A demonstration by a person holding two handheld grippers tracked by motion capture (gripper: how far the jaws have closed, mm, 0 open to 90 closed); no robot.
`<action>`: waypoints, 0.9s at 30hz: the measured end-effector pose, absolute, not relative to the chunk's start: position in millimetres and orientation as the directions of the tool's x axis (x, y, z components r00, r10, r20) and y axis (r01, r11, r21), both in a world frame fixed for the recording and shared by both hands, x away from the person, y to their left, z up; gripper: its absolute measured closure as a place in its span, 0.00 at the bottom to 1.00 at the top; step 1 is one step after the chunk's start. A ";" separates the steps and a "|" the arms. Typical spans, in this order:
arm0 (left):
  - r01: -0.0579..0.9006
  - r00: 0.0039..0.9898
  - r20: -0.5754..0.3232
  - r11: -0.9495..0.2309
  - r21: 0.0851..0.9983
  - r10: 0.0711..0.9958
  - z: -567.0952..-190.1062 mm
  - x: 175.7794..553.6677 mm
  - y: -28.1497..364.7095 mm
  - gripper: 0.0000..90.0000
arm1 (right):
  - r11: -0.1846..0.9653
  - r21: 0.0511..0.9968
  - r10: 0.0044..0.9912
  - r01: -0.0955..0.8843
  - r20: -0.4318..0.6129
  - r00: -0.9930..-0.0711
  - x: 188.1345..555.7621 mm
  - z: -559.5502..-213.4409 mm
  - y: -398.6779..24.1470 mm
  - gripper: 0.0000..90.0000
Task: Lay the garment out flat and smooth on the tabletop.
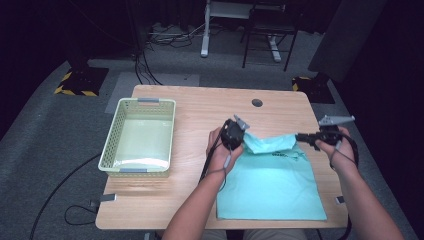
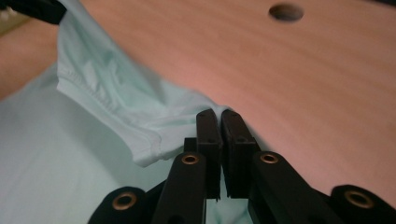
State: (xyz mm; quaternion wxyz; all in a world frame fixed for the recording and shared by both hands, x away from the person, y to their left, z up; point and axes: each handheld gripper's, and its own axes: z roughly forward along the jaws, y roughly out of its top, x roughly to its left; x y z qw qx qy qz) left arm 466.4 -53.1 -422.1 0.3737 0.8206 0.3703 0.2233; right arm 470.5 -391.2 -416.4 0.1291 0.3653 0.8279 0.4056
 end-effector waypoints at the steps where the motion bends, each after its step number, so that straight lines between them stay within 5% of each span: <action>1: 0.446 0.591 0.081 -0.409 0.796 0.803 -418.5 481.0 -51.1 0.94 | 0.385 0.779 0.729 0.495 0.073 -0.681 483.7 -412.1 -388.9 0.96; 5: 0.549 0.440 -0.042 -0.232 0.803 0.897 -414.6 511.5 -31.6 0.64 | 0.258 0.833 0.849 0.490 0.046 -0.526 522.9 -414.5 -393.9 0.56; 19: 0.583 0.562 -0.006 -0.391 0.712 0.827 -467.3 436.1 -29.4 0.53 | 0.430 0.740 0.757 0.517 0.017 -0.653 454.7 -468.1 -385.1 0.48; 27: 0.597 0.602 0.006 -0.455 0.661 0.799 -497.0 427.0 -39.6 0.50 | 0.515 0.691 0.719 0.508 -0.025 -0.695 447.7 -498.8 -374.9 0.41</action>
